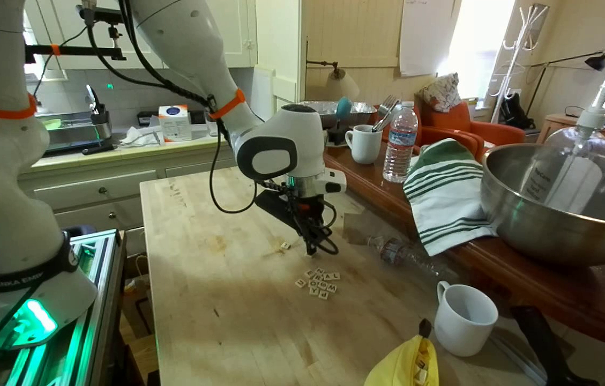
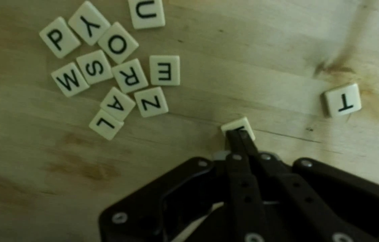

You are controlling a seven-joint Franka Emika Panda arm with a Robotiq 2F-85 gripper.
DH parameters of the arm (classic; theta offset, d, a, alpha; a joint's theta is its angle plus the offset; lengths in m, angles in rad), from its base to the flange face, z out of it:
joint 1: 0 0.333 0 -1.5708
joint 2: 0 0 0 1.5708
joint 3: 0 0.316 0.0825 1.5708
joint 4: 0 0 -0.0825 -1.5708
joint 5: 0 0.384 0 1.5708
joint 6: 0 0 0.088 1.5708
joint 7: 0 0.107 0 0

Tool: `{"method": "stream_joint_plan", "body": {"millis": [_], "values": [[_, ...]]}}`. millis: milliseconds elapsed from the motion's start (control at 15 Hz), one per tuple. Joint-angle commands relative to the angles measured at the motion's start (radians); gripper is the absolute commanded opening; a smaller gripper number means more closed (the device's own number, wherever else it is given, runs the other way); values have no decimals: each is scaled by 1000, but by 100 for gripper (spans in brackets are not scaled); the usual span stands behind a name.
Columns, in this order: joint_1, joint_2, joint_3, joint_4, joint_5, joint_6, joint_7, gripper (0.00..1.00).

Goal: Use the tiles to create the word 'The'.

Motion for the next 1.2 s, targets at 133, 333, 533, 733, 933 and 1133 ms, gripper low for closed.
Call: {"method": "stream_joint_plan", "body": {"millis": [133,333,533,733,933,1133], "values": [[-94,-14,106,-64,57,10,-350,0],[-119,-30,131,-79,84,-13,-535,0],[-127,-40,141,-92,101,-19,-707,0],[-123,-50,138,-102,113,-32,-849,0],[-109,-61,121,-115,110,-36,-931,0],[-101,-80,111,-108,147,-45,-923,0]]}}
